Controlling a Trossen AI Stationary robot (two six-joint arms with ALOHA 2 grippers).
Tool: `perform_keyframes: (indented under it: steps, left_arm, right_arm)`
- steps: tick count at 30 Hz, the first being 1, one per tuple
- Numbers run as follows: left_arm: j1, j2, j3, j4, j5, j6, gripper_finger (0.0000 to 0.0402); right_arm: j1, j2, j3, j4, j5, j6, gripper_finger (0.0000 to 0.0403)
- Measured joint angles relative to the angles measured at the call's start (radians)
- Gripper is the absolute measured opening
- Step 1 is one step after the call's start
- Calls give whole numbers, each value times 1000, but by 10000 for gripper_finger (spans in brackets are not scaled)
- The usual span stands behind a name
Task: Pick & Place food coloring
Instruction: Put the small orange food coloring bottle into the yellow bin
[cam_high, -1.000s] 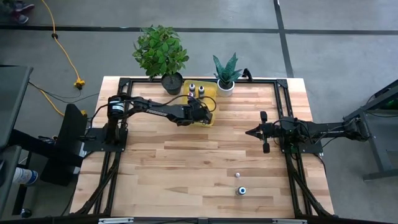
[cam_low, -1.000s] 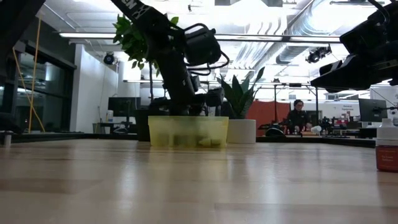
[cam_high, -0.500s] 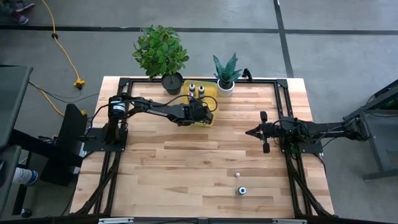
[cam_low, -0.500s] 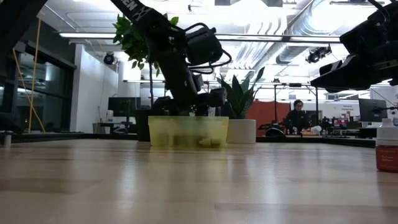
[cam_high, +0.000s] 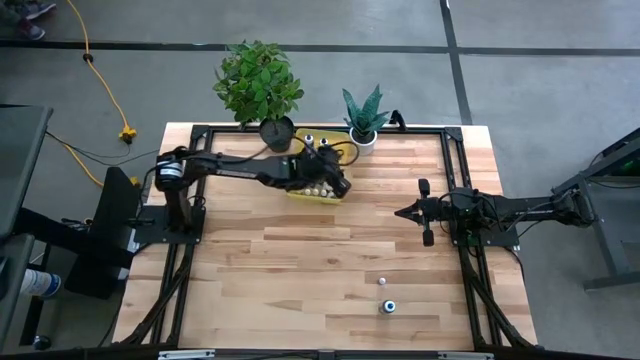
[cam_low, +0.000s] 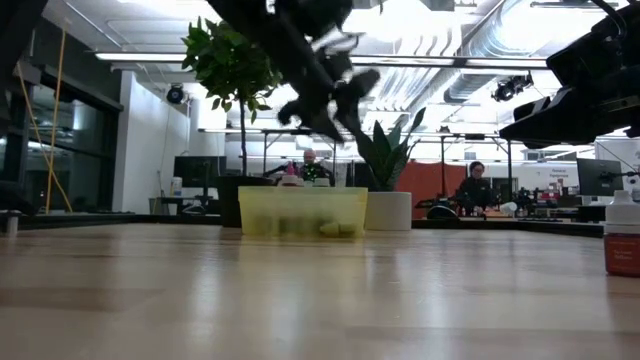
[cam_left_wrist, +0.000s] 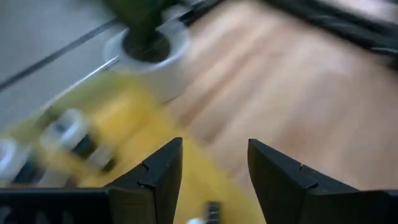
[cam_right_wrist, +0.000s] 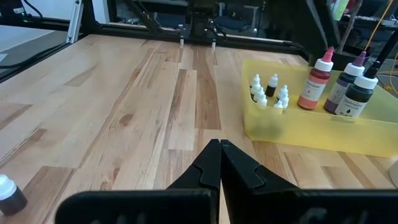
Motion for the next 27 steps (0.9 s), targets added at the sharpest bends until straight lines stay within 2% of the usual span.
perform_keyframes:
  steps: [4,7,9,19,27]
  left_arm:
    - [-2,-41,2,83,284,257,175]
    - [-17,-43,1,126,510,374,175]
    - [-34,-42,1,131,609,423,175]
    - [-179,13,1,127,645,684,175]
    - [-266,129,1,235,724,701,175]
  right_arm:
    - [0,0,0,0,0,0,0]
    - [0,0,0,0,0,0,0]
    - [0,0,0,0,0,0,0]
    - [0,0,0,2,0,0,0]
    - [0,0,0,2,0,0,0]
